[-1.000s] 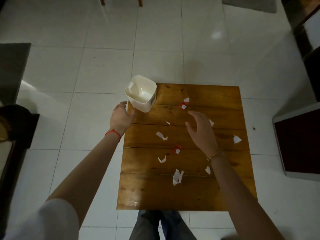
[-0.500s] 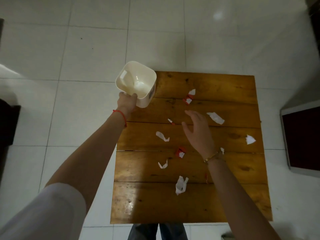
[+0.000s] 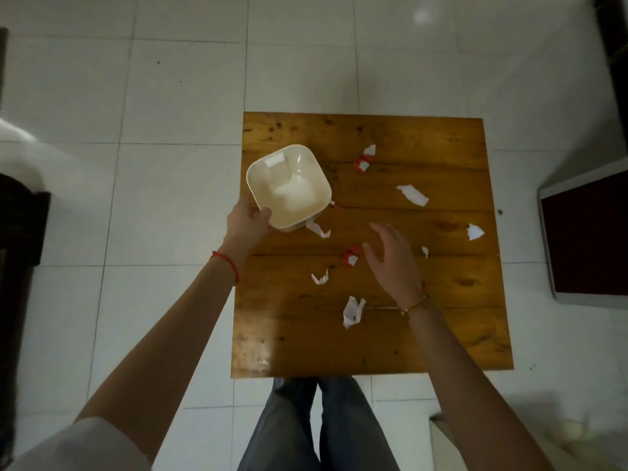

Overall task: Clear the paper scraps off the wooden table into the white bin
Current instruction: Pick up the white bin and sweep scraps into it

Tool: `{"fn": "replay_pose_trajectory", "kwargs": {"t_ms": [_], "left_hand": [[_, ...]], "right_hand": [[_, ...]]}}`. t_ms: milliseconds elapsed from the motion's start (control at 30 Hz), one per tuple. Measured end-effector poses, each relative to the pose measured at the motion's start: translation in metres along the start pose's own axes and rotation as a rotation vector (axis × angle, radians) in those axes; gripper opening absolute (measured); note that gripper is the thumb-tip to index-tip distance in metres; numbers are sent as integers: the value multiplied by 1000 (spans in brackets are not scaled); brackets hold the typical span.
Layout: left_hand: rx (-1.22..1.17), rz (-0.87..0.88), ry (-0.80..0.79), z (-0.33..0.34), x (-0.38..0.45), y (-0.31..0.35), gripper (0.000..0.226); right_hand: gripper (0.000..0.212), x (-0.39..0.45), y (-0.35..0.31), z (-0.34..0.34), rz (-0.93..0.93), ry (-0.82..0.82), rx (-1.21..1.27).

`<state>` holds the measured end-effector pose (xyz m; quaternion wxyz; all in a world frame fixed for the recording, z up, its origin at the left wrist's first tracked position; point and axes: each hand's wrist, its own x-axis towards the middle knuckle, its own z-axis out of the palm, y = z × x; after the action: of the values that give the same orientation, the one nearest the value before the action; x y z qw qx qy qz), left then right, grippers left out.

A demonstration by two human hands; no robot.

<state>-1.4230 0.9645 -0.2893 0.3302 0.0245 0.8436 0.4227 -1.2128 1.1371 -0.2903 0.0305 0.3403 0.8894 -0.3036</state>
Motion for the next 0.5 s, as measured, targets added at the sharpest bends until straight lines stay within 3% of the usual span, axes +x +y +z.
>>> {"fn": "replay_pose_trajectory", "kwargs": {"t_ms": [233,500], "left_hand": [[143,64,38,6,-100,-47,43],[203,20,98,43,-201,-95,34]], "right_hand": [[43,-67,24,1,34,-21,31],[45,-118,56,3,-12,-76,26]]}}
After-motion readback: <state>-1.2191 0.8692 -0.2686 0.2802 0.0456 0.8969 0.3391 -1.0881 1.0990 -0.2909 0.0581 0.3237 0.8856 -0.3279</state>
